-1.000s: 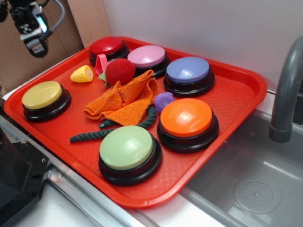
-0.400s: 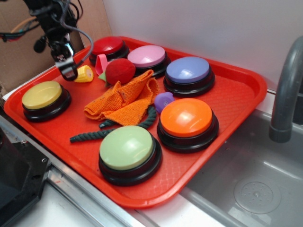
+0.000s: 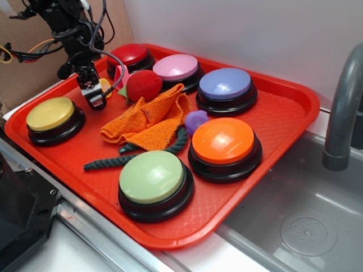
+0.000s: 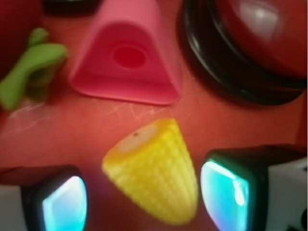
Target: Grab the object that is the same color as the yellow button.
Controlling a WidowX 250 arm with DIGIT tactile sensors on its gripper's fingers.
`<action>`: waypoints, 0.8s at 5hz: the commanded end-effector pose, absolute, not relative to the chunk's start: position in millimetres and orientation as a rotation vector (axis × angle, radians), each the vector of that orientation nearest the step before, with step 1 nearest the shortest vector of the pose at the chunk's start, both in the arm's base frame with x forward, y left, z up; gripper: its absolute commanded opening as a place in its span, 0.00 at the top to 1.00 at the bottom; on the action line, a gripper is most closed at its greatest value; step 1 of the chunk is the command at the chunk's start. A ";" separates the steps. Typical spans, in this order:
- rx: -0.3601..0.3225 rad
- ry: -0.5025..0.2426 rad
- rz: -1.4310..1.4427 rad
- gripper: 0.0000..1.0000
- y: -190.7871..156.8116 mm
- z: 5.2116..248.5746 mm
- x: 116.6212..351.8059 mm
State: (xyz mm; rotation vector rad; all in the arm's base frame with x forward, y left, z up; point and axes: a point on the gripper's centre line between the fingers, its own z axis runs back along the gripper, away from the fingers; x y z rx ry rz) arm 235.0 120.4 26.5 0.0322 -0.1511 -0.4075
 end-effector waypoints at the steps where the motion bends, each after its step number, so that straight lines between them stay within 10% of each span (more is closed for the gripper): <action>1: 0.066 -0.162 -0.393 0.20 130.0 26.7 247.7; 2: 0.043 -0.150 -0.416 1.00 130.7 25.2 247.5; 4: 0.014 -0.130 -0.342 1.00 128.7 35.3 240.5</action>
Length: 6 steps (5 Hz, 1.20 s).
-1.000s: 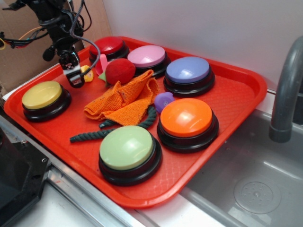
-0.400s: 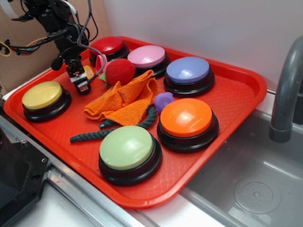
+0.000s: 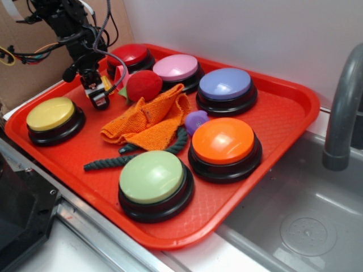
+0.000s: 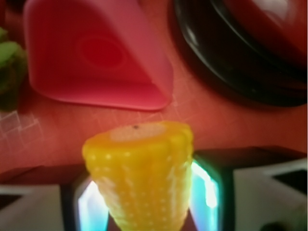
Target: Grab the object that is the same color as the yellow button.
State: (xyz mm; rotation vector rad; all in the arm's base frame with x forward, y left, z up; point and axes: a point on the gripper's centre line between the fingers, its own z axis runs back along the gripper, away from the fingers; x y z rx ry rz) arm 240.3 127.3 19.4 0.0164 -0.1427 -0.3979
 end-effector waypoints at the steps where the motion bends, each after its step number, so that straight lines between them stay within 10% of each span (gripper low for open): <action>1: -0.034 -0.092 -0.142 1.00 120.9 69.2 227.4; 4: -0.096 -0.134 0.121 1.00 42.8 171.3 218.0; 6: -0.036 -0.171 0.092 1.00 -0.1 189.7 218.0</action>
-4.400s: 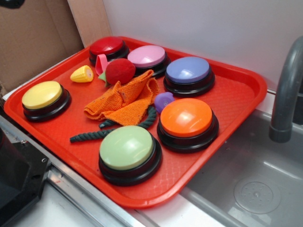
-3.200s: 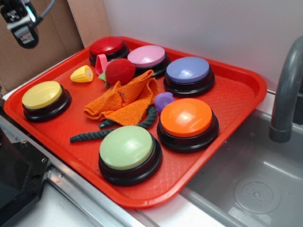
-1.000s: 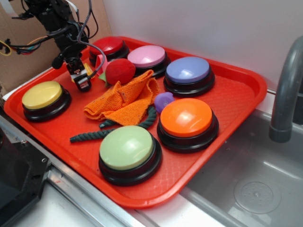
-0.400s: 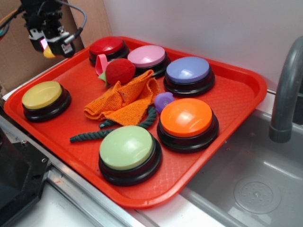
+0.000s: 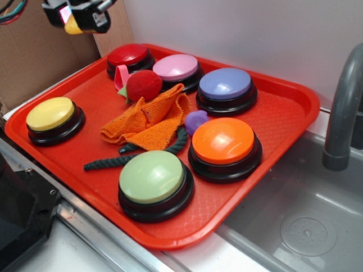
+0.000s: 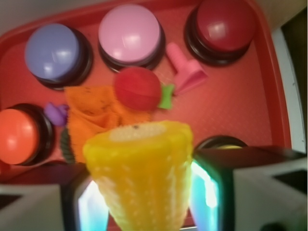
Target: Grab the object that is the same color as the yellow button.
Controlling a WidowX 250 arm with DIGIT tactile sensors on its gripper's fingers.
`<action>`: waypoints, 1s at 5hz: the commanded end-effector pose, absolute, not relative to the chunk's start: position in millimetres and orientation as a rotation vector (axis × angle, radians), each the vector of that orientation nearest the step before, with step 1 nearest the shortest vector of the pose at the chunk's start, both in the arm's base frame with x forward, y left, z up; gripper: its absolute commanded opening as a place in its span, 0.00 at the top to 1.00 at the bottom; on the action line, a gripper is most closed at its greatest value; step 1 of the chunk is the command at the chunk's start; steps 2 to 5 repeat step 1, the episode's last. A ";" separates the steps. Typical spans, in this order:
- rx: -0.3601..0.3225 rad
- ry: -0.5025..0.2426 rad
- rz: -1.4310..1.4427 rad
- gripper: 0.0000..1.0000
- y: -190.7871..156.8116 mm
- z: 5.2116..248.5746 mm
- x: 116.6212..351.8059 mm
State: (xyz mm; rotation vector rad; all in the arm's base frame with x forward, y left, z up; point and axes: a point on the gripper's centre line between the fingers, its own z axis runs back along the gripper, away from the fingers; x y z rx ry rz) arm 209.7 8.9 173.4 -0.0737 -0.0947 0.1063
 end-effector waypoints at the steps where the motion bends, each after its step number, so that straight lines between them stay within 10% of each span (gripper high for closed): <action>1: -0.070 -0.157 0.188 1.00 12.7 178.6 214.3; 5: -0.070 -0.157 0.188 1.00 12.7 178.6 214.3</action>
